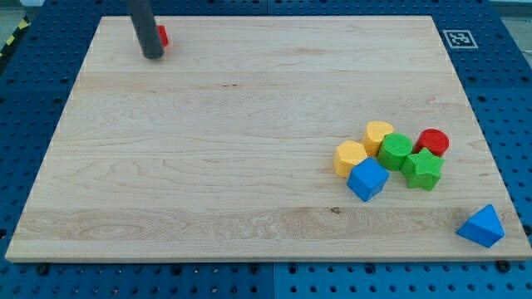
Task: Separate the green circle from the group of blocks
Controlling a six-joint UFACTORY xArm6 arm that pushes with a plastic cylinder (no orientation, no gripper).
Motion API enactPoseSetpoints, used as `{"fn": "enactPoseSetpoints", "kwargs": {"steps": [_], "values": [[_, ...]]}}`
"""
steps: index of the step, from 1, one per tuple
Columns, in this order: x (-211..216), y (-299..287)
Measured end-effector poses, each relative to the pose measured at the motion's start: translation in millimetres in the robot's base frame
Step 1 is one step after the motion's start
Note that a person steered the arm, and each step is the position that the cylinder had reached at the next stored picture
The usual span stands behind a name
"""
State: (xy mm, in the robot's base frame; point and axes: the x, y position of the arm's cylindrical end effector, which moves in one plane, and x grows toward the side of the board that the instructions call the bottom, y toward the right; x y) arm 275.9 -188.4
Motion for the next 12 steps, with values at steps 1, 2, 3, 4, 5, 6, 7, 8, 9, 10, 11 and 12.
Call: {"fn": "enactPoseSetpoints", "kwargs": {"steps": [1, 2, 3, 4, 5, 6, 7, 8, 9, 10, 11, 12], "values": [[-25, -1], [-23, -3], [43, 34], [149, 96], [259, 147], [281, 156], [281, 156], [281, 158], [281, 161], [281, 176], [286, 229], [293, 263]]}}
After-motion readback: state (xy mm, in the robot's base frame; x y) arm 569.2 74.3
